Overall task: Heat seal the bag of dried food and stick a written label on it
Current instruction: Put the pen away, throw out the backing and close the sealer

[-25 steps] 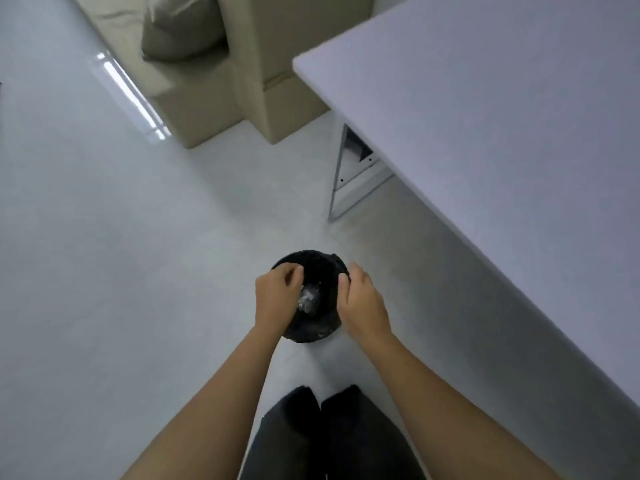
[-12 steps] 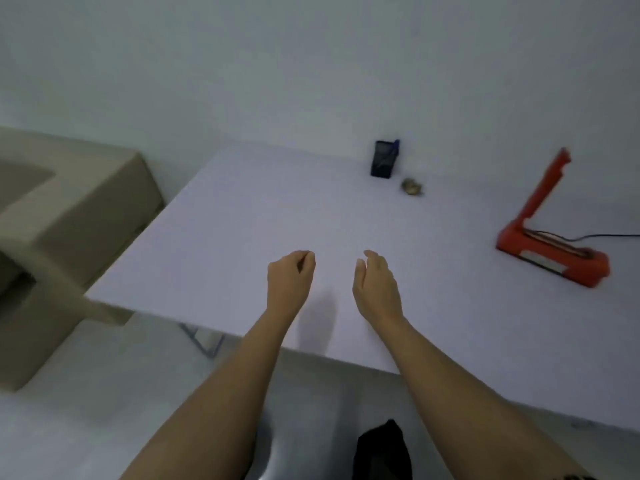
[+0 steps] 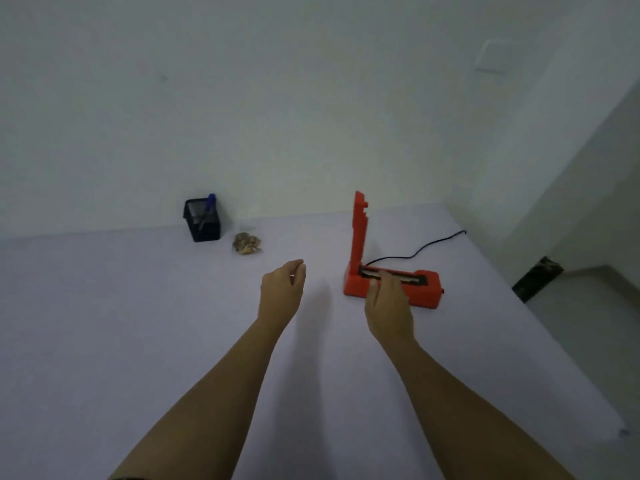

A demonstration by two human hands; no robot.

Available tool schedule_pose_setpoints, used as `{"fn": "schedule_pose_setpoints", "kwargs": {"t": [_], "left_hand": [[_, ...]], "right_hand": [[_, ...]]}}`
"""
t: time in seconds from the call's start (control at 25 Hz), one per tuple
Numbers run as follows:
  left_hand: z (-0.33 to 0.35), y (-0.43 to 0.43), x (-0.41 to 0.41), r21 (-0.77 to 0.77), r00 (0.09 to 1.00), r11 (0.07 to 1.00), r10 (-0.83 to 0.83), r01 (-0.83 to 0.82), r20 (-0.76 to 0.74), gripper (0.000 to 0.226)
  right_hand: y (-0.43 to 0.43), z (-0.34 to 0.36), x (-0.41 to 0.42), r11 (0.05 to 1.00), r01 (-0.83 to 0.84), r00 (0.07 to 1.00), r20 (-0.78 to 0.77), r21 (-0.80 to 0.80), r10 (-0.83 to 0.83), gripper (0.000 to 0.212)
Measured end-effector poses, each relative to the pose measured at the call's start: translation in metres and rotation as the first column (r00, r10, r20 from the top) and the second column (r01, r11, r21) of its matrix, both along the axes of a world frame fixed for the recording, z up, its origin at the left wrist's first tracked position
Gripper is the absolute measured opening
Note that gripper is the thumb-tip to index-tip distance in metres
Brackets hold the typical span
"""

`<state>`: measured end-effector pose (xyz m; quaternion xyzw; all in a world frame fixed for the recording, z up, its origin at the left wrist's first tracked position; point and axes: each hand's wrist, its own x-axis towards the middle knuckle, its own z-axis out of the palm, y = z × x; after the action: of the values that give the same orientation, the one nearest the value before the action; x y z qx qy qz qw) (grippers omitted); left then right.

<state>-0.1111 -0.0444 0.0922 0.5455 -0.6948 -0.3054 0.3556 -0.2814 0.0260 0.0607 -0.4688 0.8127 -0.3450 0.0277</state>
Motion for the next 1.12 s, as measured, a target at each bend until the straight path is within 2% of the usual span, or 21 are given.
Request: {"fn": "schedule_pose_setpoints", "kwargs": {"t": [0.08,0.24,0.32,0.44,0.6,0.72,0.8,0.92,1.0,1.04,1.12], "left_hand": [[-0.005,-0.02,-0.032,0.014,0.998,0.999,-0.046,0.046,0.042,0.031],[-0.024,-0.051,-0.07,0.173,0.975,0.971,-0.188,0.167,0.117,0.042],[-0.033,-0.061,-0.083,0.243,0.938,0.934,-0.305,0.261,0.166,0.054],[-0.037,-0.074,-0.109,0.285,0.896,0.887,-0.417,0.364,0.154,0.066],[-0.045,-0.081,-0.132,0.253,0.9,0.883,-0.428,0.395,0.089,0.067],[-0.049,-0.077,-0.147,0.192,0.836,0.853,-0.517,0.485,0.185,0.056],[-0.054,-0.072,-0.158,0.17,0.828,0.859,-0.511,0.482,0.233,0.047],[-0.07,-0.068,-0.169,0.207,0.856,0.889,-0.452,0.409,0.252,0.053],[-0.072,-0.068,-0.173,0.275,0.898,0.896,-0.404,0.349,0.176,0.043],[-0.072,-0.068,-0.174,0.322,0.93,0.896,-0.354,0.306,0.102,0.046],[-0.069,-0.066,-0.177,0.465,0.986,0.871,-0.16,0.159,-0.037,0.072]], "right_hand": [[-0.011,-0.006,-0.039,0.997,0.075,0.997,-0.011,0.026,-0.075,0.031],[-0.021,-0.024,-0.093,0.972,0.187,0.982,-0.041,0.145,-0.183,0.041],[-0.024,-0.037,-0.11,0.945,0.212,0.975,0.006,0.248,-0.221,0.059],[-0.029,-0.051,-0.127,0.903,0.251,0.943,0.122,0.35,-0.31,0.086],[-0.03,-0.064,-0.143,0.896,0.336,0.907,0.157,0.29,-0.391,0.094],[-0.026,-0.075,-0.154,0.9,0.363,0.88,0.228,0.241,-0.416,0.102],[-0.021,-0.087,-0.162,0.92,0.307,0.842,0.381,0.242,-0.381,0.1],[-0.011,-0.092,-0.17,0.939,0.29,0.787,0.511,0.187,-0.345,0.075],[-0.009,-0.087,-0.171,0.947,0.289,0.761,0.567,0.139,-0.315,0.072],[-0.01,-0.086,-0.17,0.95,0.293,0.756,0.58,0.113,-0.302,0.075],[-0.014,-0.086,-0.168,0.953,0.295,0.756,0.592,0.07,-0.278,0.077]]}}
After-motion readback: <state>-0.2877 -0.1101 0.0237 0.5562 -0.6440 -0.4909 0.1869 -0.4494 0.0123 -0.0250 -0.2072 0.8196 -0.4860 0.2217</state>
